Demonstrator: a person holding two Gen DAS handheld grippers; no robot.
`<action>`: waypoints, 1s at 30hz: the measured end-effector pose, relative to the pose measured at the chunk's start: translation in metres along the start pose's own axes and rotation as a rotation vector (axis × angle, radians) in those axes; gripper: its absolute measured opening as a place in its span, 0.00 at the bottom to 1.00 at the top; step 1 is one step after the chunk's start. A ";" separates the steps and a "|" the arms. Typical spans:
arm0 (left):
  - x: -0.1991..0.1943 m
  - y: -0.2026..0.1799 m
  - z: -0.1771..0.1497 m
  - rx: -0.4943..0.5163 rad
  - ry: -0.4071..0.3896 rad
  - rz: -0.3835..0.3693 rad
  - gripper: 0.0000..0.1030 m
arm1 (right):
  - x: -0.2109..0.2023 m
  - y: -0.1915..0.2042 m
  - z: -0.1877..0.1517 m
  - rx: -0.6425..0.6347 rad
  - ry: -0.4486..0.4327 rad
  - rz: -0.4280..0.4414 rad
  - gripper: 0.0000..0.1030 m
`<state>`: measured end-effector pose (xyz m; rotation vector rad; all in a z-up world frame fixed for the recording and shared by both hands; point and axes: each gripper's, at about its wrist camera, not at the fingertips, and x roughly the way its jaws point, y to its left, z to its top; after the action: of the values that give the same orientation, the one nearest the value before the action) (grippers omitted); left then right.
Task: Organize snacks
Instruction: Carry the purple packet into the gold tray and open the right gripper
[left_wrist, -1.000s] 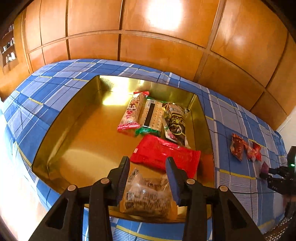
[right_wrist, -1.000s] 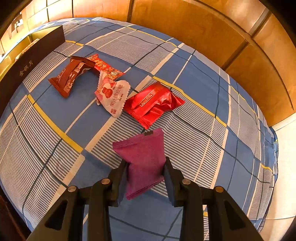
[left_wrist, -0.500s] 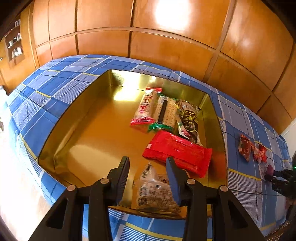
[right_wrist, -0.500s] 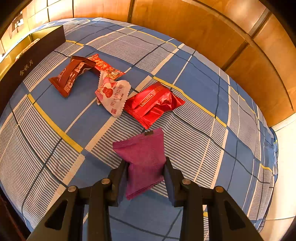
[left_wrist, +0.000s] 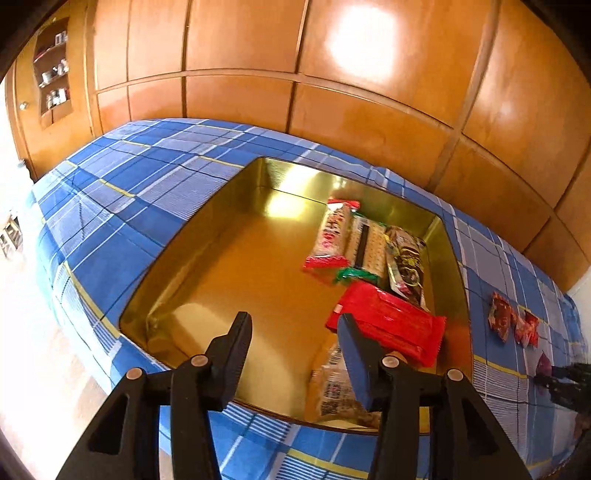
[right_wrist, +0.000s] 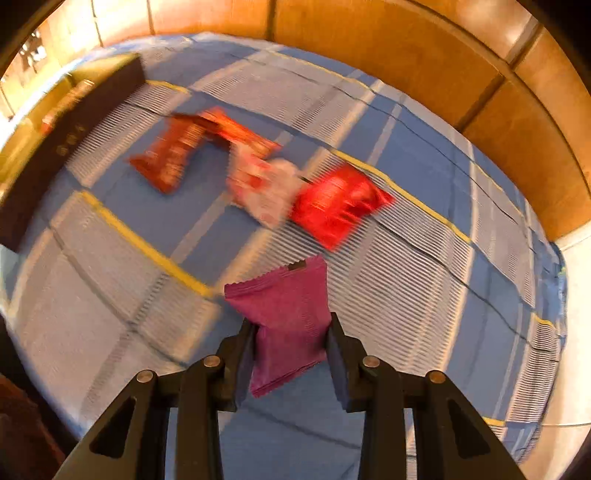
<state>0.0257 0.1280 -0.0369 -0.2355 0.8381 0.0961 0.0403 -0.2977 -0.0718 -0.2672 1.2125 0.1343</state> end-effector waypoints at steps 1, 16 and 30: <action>-0.001 0.002 0.000 -0.003 -0.004 0.004 0.48 | -0.008 0.009 0.003 -0.003 -0.024 0.027 0.34; -0.008 0.022 -0.002 -0.040 -0.025 0.008 0.48 | -0.084 0.210 0.102 -0.302 -0.300 0.370 0.35; 0.000 0.022 -0.007 -0.035 -0.011 -0.002 0.48 | -0.025 0.255 0.106 -0.423 -0.153 0.257 0.42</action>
<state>0.0169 0.1476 -0.0450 -0.2684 0.8259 0.1101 0.0659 -0.0229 -0.0477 -0.4594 1.0538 0.6280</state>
